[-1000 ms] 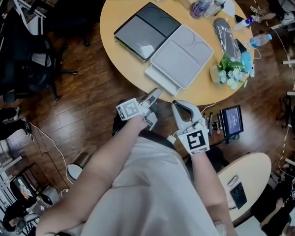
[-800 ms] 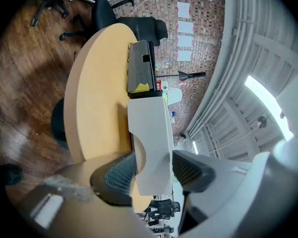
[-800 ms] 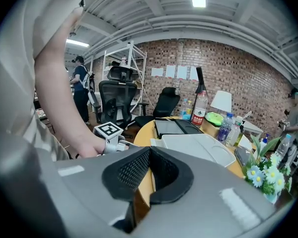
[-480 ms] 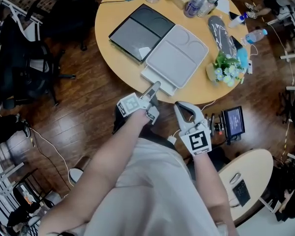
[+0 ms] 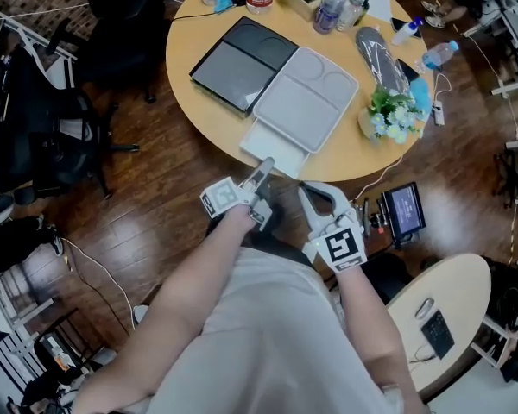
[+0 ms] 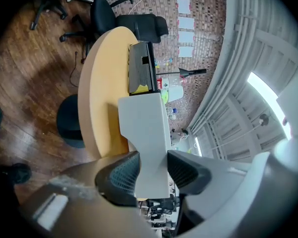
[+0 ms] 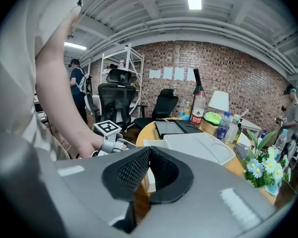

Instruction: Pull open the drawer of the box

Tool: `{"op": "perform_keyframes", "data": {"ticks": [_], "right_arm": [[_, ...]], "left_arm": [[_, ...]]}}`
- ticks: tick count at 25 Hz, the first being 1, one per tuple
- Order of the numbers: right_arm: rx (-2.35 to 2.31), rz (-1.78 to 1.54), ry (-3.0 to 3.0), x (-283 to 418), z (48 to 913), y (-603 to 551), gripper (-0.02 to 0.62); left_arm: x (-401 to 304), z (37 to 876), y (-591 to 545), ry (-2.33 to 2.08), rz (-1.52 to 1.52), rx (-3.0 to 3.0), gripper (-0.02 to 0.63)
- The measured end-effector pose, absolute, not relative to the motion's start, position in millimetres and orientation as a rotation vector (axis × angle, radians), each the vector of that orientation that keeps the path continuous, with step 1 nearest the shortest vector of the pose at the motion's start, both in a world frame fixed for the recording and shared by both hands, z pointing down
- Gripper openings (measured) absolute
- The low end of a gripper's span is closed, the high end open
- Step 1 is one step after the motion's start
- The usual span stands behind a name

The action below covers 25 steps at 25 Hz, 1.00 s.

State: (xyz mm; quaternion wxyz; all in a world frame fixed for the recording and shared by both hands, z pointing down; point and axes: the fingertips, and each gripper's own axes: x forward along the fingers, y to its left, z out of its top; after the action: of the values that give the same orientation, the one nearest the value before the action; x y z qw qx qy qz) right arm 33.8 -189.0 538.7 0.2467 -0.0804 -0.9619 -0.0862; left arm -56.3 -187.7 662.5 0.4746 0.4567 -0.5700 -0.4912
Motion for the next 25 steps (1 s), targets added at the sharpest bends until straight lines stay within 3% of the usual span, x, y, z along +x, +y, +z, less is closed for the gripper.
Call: {"op": "perform_keyframes", "data": {"ticks": [15,25], "right_arm": [[-0.175,-0.223,-2.607,36.9,540.1,-138.6,0.002],[-0.048,-0.19,-2.572,48.1,534.8,-84.2,0.002]], "left_arm": [[-35.7,637.4,-148.1,-1.236,-1.288,1.212,0.178],[-34.2,665.6,-104.4,-1.273,-1.098,1.194,0.17]]}}
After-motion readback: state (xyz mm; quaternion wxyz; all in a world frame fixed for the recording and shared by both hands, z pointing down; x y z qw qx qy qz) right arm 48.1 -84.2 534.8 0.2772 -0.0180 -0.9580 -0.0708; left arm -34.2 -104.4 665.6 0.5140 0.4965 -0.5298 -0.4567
